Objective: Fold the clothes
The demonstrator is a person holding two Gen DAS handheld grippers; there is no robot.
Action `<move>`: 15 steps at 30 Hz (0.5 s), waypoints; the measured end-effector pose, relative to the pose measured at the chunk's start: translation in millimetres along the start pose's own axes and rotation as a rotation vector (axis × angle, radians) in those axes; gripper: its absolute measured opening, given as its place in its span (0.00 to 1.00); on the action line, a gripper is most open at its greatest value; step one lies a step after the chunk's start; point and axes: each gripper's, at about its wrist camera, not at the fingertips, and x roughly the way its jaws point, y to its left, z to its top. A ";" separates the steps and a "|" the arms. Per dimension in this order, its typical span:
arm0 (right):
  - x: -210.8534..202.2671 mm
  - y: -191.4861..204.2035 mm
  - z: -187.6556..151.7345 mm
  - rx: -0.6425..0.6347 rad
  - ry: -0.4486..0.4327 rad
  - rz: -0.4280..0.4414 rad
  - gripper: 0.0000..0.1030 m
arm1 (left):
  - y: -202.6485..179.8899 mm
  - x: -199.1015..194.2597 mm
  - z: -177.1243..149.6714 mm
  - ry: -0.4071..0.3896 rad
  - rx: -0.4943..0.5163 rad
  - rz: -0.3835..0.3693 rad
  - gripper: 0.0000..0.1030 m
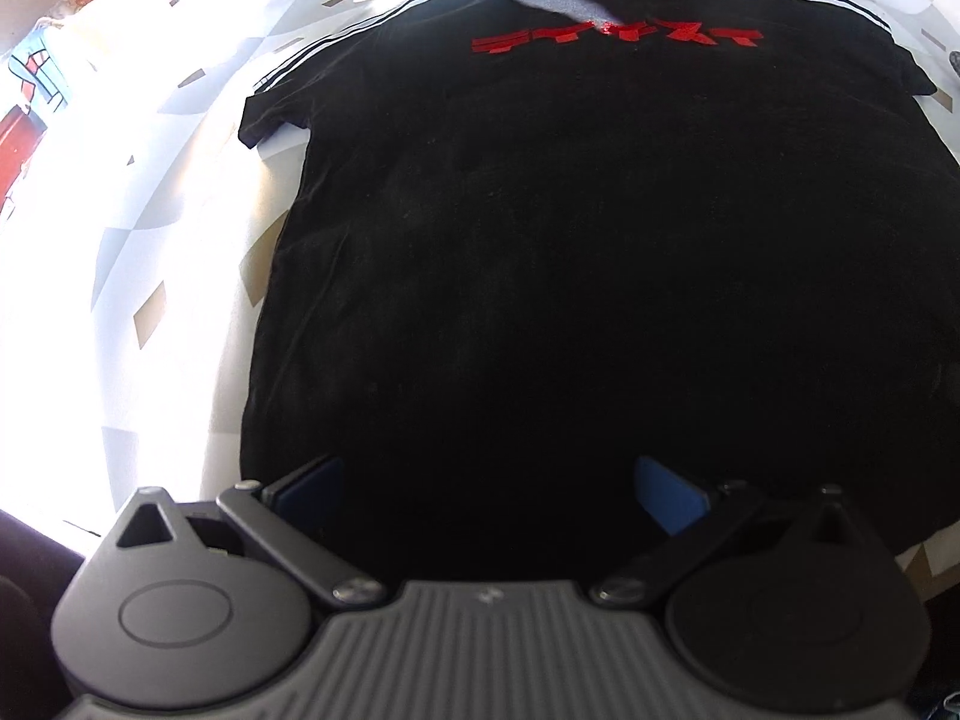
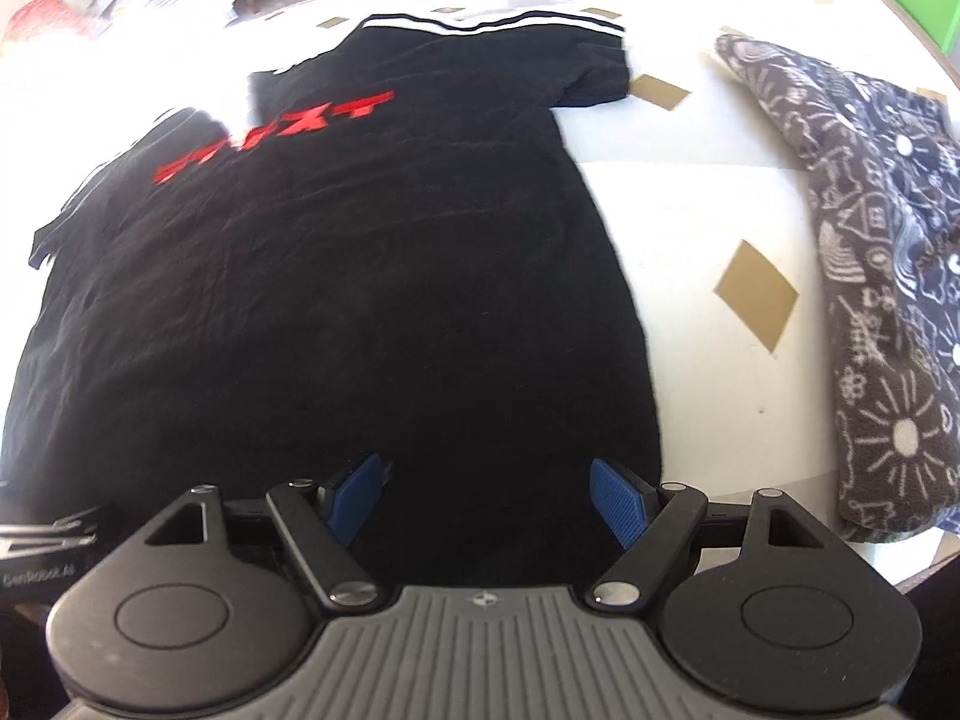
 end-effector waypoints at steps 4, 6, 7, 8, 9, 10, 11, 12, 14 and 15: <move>11.3 18.7 -11.9 -0.093 0.062 -0.005 0.75 | -0.6 1.6 -3.3 0.028 0.004 -0.008 1.00; 18.0 25.9 -16.6 -0.124 0.093 -0.019 0.75 | -2.8 1.4 -5.8 0.034 0.021 0.001 1.00; 20.6 27.5 -18.3 -0.128 0.110 -0.022 0.75 | -4.3 1.5 -7.6 0.040 0.032 0.008 1.00; 22.9 28.4 -19.6 -0.127 0.128 -0.023 0.75 | -7.0 1.4 -10.1 0.046 0.051 0.015 1.00; 25.4 29.6 -21.3 -0.129 0.147 -0.026 0.75 | -9.7 1.3 -12.0 0.052 0.069 0.019 1.00; 26.9 30.8 -22.8 -0.136 0.158 -0.031 0.75 | -12.3 1.2 -13.9 0.058 0.087 0.024 1.00; 27.4 31.7 -23.5 -0.141 0.159 -0.035 0.75 | -11.8 -0.6 -14.5 0.056 0.084 0.018 1.00; 27.5 32.4 -24.0 -0.144 0.159 -0.037 0.75 | -11.4 -2.4 -15.1 0.055 0.081 0.012 1.00; 27.5 32.5 -24.9 -0.142 0.162 -0.038 0.75 | -10.5 -6.0 -16.3 0.052 0.076 -0.001 1.00; 27.6 32.4 -25.6 -0.140 0.165 -0.039 0.75 | -10.1 -7.8 -16.9 0.050 0.074 -0.007 1.00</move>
